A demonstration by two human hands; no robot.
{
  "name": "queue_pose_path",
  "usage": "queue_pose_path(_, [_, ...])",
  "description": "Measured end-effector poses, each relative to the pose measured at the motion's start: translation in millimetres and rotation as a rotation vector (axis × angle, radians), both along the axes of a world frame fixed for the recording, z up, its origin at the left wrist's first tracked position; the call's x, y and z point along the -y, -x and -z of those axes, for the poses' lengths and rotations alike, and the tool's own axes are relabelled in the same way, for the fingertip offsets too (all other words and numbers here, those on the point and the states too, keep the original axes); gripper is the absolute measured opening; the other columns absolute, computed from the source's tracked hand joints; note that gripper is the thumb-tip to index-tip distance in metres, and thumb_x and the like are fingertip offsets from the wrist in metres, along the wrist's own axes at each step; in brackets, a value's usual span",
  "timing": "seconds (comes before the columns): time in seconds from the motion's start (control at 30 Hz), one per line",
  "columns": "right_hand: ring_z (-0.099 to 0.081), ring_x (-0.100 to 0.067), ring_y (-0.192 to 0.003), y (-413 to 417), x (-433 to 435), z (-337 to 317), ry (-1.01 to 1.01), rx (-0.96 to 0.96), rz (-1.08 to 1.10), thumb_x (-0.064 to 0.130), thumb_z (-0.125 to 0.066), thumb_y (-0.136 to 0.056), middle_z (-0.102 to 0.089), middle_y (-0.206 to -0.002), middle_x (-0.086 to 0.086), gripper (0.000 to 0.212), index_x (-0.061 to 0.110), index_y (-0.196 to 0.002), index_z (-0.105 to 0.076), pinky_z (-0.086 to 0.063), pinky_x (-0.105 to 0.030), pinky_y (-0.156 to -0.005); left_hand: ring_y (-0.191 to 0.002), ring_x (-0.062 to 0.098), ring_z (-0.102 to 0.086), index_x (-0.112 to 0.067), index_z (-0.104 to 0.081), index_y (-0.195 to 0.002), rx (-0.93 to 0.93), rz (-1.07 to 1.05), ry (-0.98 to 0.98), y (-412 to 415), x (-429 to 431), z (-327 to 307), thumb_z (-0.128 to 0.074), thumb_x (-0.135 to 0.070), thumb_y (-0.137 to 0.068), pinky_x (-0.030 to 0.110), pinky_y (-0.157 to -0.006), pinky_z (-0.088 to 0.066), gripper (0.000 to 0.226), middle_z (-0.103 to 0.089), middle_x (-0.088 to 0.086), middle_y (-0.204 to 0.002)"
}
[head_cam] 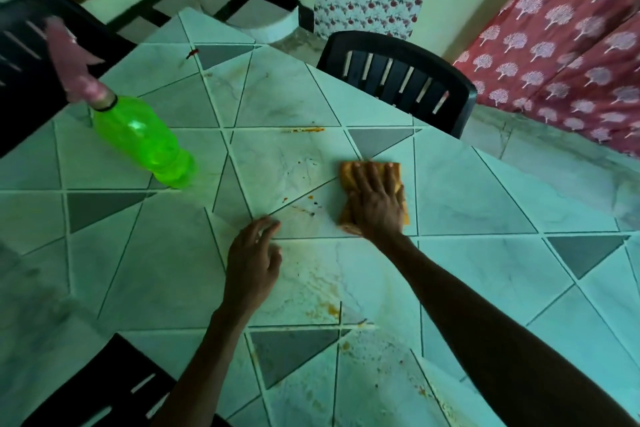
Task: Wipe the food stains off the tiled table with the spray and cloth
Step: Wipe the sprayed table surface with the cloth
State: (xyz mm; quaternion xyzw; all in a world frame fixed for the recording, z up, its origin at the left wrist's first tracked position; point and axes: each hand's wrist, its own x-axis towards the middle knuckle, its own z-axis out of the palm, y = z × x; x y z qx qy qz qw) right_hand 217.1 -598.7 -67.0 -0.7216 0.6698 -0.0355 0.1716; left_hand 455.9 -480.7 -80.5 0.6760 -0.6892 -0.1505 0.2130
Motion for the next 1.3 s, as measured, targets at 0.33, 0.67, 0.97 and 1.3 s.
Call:
queue_pose_path(0.33, [-0.012, -0.031, -0.154, 13.5, -110.7, 16.7, 0.147, -0.071, -0.697, 0.041, -0.05, -0.089, -0.02, -0.165, 0.007, 0.069, 0.038, -0.154, -0.03, -0.013, -0.047, -0.123, -0.128, 0.025, -0.048, -0.011, -0.056, -0.134, -0.059, -0.159, -0.034, -22.1, -6.7, 4.6, -0.068, -0.008, -0.084, 0.038, -0.107, -0.039, 0.051, -0.052, 0.007, -0.139])
queue_pose_path(0.67, [0.005, -0.034, -0.154, -39.9, -60.3, 10.5, 0.042, -0.089, -0.35, 0.05, -0.024, -0.097, -0.006, -0.167, 0.005, 0.063, 0.038, -0.158, -0.012, -0.017, -0.062, -0.12, -0.129, 0.024, -0.047, -0.011, -0.062, -0.127, -0.078, -0.167, -0.023, -19.0, -8.5, 0.2, -0.065, -0.003, -0.085, 0.036, -0.108, -0.038, 0.043, -0.053, 0.005, -0.138])
queue_pose_path(0.97, [-0.006, -0.027, -0.155, 94.1, -166.6, 11.5, 0.101, -0.091, -0.463, 0.045, -0.041, -0.097, -0.016, -0.166, 0.01, 0.061, 0.042, -0.155, -0.024, -0.03, -0.053, -0.118, -0.122, 0.036, -0.049, -0.004, -0.059, -0.123, 0.025, -0.212, -0.118, 5.8, -3.2, -13.9, -0.066, -0.007, -0.08, 0.045, -0.102, -0.044, 0.044, -0.054, 0.015, -0.133])
queue_pose_path(1.3, [0.0, -0.028, -0.155, 64.6, -203.0, 15.3, 0.059, -0.051, -0.288, 0.044, -0.044, -0.098, -0.008, -0.168, 0.009, 0.065, 0.04, -0.157, -0.018, -0.022, -0.054, -0.121, -0.128, 0.028, -0.048, -0.011, -0.061, -0.126, -0.022, 0.15, -0.046, 88.0, -1.7, -10.6, -0.063, -0.008, -0.086, 0.042, -0.105, -0.042, 0.04, -0.053, 0.009, -0.136])
